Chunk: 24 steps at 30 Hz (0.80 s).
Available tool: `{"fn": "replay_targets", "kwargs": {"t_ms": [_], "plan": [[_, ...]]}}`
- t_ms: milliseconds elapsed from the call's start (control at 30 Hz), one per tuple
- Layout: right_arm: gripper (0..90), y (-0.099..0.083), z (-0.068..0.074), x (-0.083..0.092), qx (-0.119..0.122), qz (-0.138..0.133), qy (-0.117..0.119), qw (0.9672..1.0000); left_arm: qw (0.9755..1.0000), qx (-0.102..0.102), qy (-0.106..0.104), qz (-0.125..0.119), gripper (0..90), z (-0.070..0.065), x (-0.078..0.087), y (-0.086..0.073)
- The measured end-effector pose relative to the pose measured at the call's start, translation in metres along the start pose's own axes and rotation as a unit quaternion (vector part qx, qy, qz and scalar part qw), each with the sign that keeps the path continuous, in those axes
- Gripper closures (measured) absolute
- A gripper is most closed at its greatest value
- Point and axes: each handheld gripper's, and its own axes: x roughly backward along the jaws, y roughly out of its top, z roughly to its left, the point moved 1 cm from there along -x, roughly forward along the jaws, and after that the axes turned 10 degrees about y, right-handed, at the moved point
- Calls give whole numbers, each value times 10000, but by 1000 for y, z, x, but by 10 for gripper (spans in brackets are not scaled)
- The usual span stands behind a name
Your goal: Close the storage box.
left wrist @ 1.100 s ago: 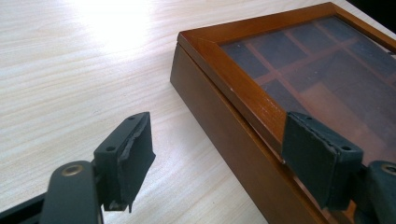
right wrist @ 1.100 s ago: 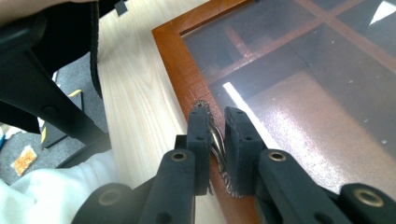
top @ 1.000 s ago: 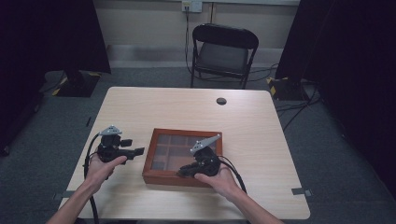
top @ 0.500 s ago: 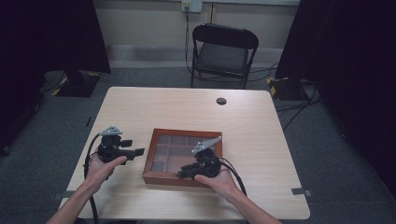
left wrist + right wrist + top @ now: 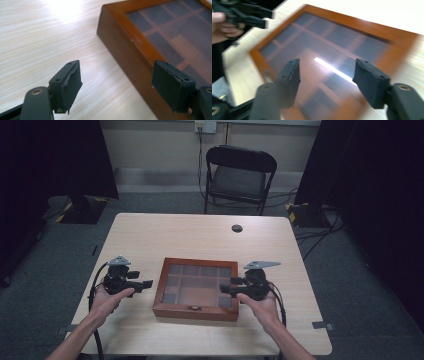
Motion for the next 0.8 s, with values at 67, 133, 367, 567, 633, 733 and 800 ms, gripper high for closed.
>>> {"fn": "replay_targets", "kwargs": {"t_ms": [67,133,367,567,633,733,800], "plan": [[326,-5,-11,13,-101,-63,-296,9995,9999,-38,55,92,229,3,-1,-3],[271,-12,-24,24,-251,-90,-583,9979,9998,-28,95,164,216,7,-1,-7],[150,-41,-72,53,-779,162,-1461,9861,9966,73,482,658,183,26,-8,-19],[153,-62,-95,53,-1259,624,-2223,9648,9921,-257,956,767,170,25,-16,-27],[139,-64,-97,47,-1161,782,-2508,9579,9901,-436,1130,709,169,21,-21,-31],[114,-67,-96,39,-772,780,-2949,9492,9917,-352,1129,499,114,19,-29,-37],[28,-73,-97,35,-591,515,-2972,9516,9915,-262,1222,359,15,20,-33,-41]]}}
